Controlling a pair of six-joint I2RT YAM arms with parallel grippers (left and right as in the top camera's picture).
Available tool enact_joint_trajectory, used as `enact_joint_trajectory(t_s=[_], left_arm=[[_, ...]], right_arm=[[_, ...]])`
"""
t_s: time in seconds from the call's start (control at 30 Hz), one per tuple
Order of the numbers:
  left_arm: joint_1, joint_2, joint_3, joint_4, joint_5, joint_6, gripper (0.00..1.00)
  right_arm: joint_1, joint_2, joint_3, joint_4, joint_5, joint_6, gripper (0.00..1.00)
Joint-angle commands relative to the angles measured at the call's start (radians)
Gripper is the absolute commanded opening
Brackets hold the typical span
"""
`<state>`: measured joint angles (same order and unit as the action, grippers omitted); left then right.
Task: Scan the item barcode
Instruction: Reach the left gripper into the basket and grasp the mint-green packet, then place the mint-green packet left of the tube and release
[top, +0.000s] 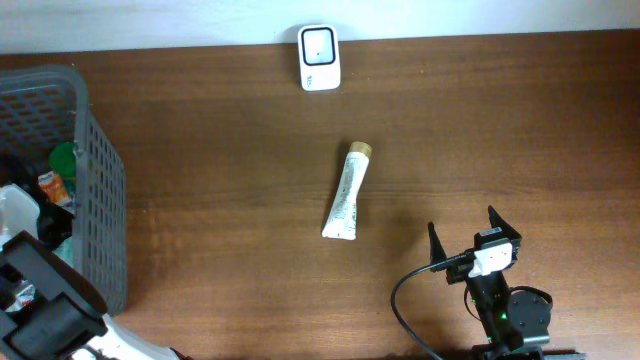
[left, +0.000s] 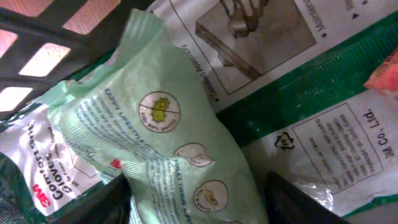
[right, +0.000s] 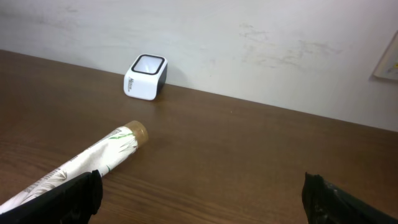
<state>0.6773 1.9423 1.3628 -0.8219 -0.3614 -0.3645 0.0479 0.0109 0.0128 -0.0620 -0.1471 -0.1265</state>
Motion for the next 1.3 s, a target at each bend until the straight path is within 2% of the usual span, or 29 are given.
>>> enact_joint_trajectory(t_s=[0.0, 0.03, 0.07, 0.17, 0.2, 0.33, 0.43, 0.47, 0.53, 0.63, 0.7, 0.83, 0.9, 1.03, 1.27], left_arm=[[0.005, 0.035, -0.003, -0.002, 0.006, -0.017, 0.37], [0.005, 0.035, -0.001, -0.002, 0.006, -0.016, 0.17], [0.005, 0.033, 0.005, -0.006, 0.006, -0.016, 0.12], [0.005, 0.031, 0.058, -0.051, 0.006, -0.016, 0.11], [0.005, 0.029, 0.101, -0.093, 0.006, -0.016, 0.02], [0.004, 0.024, 0.385, -0.323, 0.009, -0.016, 0.0], [-0.005, 0.014, 0.681, -0.494, 0.1, -0.005, 0.0], [-0.017, 0.001, 0.8, -0.532, 0.166, 0.032, 0.0], [-0.053, -0.035, 0.953, -0.563, 0.256, 0.065, 0.0], [-0.158, -0.111, 1.066, -0.568, 0.325, 0.082, 0.0], [-0.281, -0.159, 1.069, -0.571, 0.325, 0.083, 0.0], [-0.584, -0.145, 1.021, -0.612, 0.321, 0.082, 0.0], [-0.749, -0.103, 0.946, -0.6, 0.32, 0.082, 0.0], [-0.995, 0.043, 0.749, -0.51, 0.309, 0.083, 0.0], [-1.171, 0.337, 0.659, -0.469, 0.253, 0.094, 0.0]], right_arm=[[0.005, -0.007, -0.007, -0.003, 0.002, 0.012, 0.99], [0.005, -0.007, -0.007, -0.003, 0.002, 0.012, 0.98], [0.005, -0.007, -0.007, -0.003, 0.002, 0.012, 0.98], [0.005, -0.007, -0.007, -0.003, 0.002, 0.012, 0.98], [0.005, -0.007, -0.007, -0.003, 0.002, 0.012, 0.98], [0.005, -0.007, -0.007, -0.003, 0.002, 0.012, 0.98], [0.005, -0.007, -0.007, -0.003, 0.002, 0.012, 0.98], [0.005, -0.007, -0.007, -0.003, 0.002, 0.012, 0.98], [0.005, -0.007, -0.007, -0.003, 0.002, 0.012, 0.98], [0.005, -0.007, -0.007, -0.003, 0.002, 0.012, 0.98], [0.005, -0.007, -0.007, -0.003, 0.002, 0.012, 0.98], [0.005, -0.007, -0.007, -0.003, 0.002, 0.012, 0.98], [0.005, -0.007, -0.007, -0.003, 0.002, 0.012, 0.98], [0.005, -0.007, -0.007, -0.003, 0.002, 0.012, 0.98], [0.005, -0.007, -0.007, -0.003, 0.002, 0.012, 0.98]])
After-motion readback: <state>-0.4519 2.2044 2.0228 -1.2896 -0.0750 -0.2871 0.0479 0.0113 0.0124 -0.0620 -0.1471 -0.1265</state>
